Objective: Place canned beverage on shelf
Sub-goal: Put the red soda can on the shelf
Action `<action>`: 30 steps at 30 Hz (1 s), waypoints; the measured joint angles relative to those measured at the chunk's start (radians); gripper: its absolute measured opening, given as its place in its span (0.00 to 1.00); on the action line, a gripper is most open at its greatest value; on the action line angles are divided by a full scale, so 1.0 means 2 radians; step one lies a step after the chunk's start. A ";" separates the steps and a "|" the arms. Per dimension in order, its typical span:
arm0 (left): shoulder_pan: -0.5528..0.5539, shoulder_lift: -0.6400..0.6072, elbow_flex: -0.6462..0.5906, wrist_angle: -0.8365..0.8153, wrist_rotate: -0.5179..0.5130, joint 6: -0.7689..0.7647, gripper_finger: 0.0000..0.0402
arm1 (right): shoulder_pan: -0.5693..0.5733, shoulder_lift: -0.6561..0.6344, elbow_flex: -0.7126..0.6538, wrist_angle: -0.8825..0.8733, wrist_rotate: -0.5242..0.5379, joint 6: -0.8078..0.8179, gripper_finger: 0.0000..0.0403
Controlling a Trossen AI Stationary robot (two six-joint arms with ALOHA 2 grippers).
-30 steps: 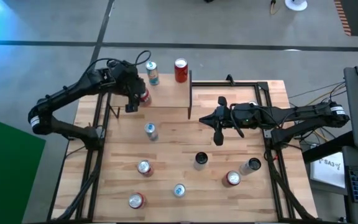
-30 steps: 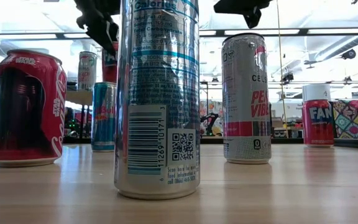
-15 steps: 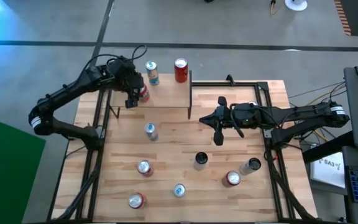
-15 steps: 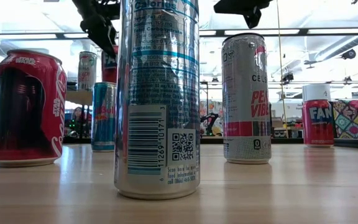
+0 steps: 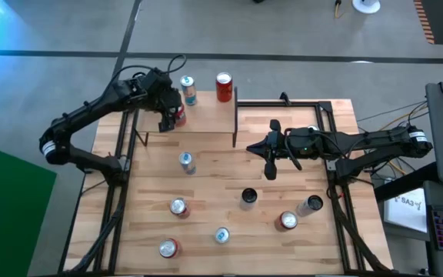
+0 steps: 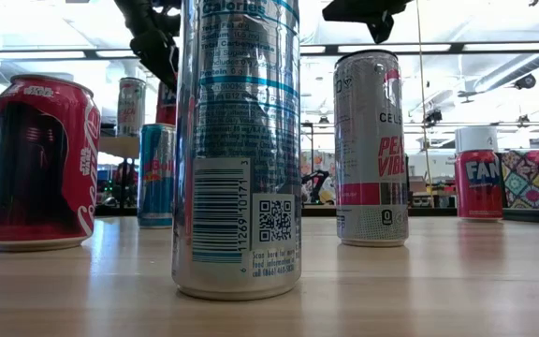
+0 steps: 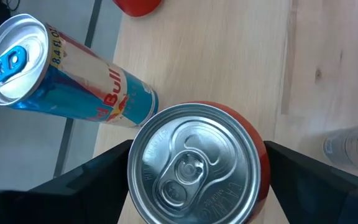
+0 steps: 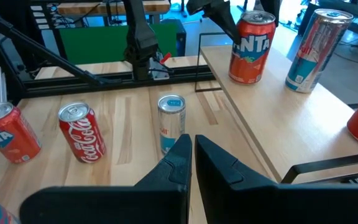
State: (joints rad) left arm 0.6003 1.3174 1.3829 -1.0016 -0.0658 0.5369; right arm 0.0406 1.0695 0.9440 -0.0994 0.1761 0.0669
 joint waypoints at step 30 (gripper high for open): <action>0.000 -0.004 0.015 -0.012 -0.003 -0.015 0.82 | 0.000 0.000 0.000 -0.004 0.000 0.000 0.03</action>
State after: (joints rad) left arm 0.6004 1.3087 1.4132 -1.0248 -0.0711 0.5065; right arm 0.0410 1.0695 0.9440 -0.1081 0.1761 0.0673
